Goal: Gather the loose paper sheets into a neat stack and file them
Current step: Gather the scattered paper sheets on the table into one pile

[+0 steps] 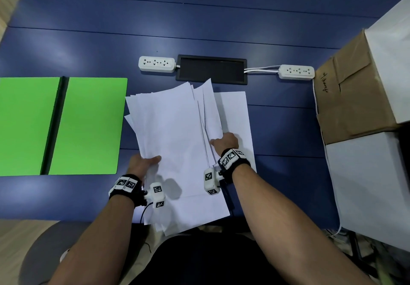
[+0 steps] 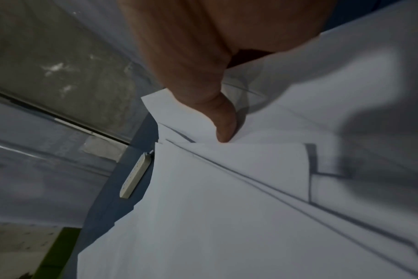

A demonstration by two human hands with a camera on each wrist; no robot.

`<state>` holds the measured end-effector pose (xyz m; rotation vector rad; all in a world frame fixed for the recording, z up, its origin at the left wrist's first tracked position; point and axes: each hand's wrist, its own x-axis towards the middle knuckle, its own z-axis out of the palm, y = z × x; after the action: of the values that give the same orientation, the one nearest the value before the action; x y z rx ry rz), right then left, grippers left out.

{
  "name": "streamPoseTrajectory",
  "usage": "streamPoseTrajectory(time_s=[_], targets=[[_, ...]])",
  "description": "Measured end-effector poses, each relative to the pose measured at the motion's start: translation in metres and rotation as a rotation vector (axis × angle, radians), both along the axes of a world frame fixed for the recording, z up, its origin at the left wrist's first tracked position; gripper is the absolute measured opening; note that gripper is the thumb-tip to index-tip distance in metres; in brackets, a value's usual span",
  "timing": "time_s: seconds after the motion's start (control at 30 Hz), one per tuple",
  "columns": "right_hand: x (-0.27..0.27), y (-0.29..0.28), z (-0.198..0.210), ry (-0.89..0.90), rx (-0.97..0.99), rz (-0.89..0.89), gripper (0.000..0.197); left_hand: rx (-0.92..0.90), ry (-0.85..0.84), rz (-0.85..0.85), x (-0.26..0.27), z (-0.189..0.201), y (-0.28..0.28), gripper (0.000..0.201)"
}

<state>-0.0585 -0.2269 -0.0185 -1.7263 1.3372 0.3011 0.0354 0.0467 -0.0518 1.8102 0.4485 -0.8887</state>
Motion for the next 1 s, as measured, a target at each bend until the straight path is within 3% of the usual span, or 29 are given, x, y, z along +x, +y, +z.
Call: streamPoseTrajectory(time_s=[0.13, 0.23, 0.3, 0.4, 0.47, 0.57, 0.7, 0.8, 1.0], targets=[[-0.006, -0.015, -0.006, 0.04, -0.091, 0.027, 0.013, -0.01, 0.018, -0.017, -0.004, 0.002, -0.009, 0.017], [-0.016, -0.032, -0.012, 0.226, -0.207, 0.041, 0.023, -0.023, 0.018, -0.031, -0.005, 0.005, -0.014, 0.015], [-0.026, -0.043, -0.014, 0.295, -0.265, -0.046, 0.041, -0.019, 0.015, -0.034, -0.005, 0.006, -0.015, 0.015], [-0.036, -0.053, -0.018, 0.246, -0.279, -0.176, 0.077, -0.009, 0.013, -0.041, -0.004, 0.005, -0.016, 0.019], [-0.035, -0.053, -0.019, 0.172, -0.264, -0.152, 0.073, -0.008, 0.009, -0.058, -0.005, 0.004, -0.018, 0.025], [-0.028, -0.048, -0.018, 0.121, -0.229, -0.136, 0.045, -0.021, 0.008, -0.083, -0.007, 0.008, -0.027, 0.029], [-0.024, -0.041, -0.02, 0.068, -0.103, -0.127, 0.034, -0.025, -0.009, -0.123, -0.005, 0.011, -0.04, 0.032], [-0.026, -0.041, -0.029, 0.004, -0.009, -0.13, 0.012, 0.011, -0.019, -0.11, -0.003, 0.008, -0.044, 0.034], [-0.033, -0.031, -0.036, -0.114, 0.214, -0.166, 0.025, -0.053, 0.042, -0.07, -0.011, 0.024, -0.05, 0.045]])
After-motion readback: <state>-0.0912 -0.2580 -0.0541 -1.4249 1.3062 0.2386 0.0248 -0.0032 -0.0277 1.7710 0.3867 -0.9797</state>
